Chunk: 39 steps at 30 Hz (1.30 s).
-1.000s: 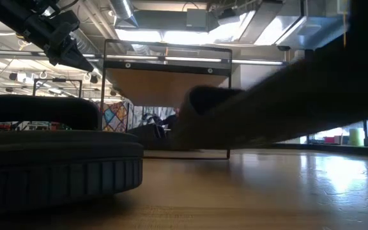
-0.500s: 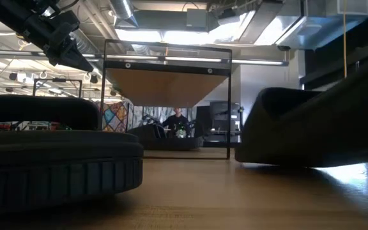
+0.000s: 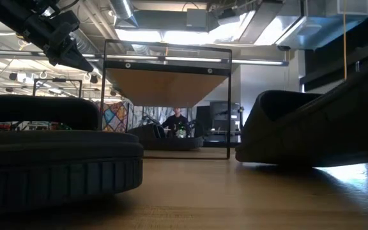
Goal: Pick and place slides into the shelf
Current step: Put the black slide under the shelf
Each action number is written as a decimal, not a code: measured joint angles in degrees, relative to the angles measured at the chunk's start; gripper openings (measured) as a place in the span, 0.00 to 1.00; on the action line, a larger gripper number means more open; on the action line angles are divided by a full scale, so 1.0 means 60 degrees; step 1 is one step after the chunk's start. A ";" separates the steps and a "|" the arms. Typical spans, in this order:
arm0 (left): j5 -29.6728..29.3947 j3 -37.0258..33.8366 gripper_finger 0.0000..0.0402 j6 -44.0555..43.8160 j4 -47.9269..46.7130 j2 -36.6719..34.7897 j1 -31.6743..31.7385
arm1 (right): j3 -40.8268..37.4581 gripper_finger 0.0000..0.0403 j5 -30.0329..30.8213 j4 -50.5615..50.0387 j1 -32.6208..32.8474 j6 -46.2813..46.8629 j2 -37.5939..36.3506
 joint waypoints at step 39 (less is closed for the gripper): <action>0.0033 -0.0004 0.00 -0.0066 -0.0025 0.0003 0.0000 | -0.6900 0.10 -0.0448 -0.0009 -0.0071 0.0919 -0.4916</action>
